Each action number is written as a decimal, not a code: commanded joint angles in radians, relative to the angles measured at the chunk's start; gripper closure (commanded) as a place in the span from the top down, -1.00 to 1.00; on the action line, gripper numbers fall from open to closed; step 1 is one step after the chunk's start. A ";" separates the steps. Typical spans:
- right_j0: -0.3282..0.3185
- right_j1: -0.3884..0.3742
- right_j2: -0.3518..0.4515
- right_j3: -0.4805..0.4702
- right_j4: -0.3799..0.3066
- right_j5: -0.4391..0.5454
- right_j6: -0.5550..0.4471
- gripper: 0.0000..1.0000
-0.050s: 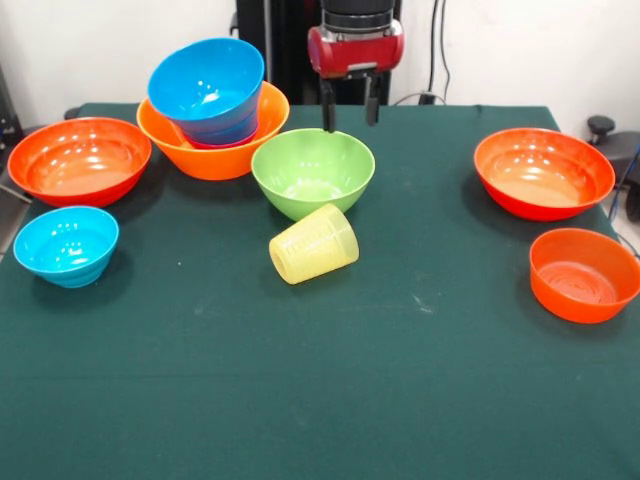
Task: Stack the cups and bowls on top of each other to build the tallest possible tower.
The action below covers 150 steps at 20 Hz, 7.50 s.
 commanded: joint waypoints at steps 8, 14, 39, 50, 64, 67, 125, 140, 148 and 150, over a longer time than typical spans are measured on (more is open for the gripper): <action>0.102 0.142 -0.075 -0.150 -0.037 -0.111 0.105 1.00; 0.143 0.181 -0.121 -0.180 -0.026 -0.161 0.113 1.00; 0.190 0.253 -0.195 -0.238 -0.002 -0.243 0.096 1.00; 0.220 0.318 -0.251 -0.250 -0.008 -0.327 0.092 1.00; 0.195 0.252 -0.220 -0.197 0.011 -0.269 0.054 -1.00; 0.153 0.197 -0.160 -0.162 0.022 -0.210 0.021 -1.00; -0.490 -0.272 0.573 0.308 0.191 0.215 -0.200 -1.00; -0.631 -0.189 0.617 0.341 0.076 0.176 -0.209 -1.00; -0.683 -0.153 0.626 0.350 0.014 0.170 -0.189 -1.00; -0.693 -0.140 0.628 0.346 -0.003 0.174 -0.194 -1.00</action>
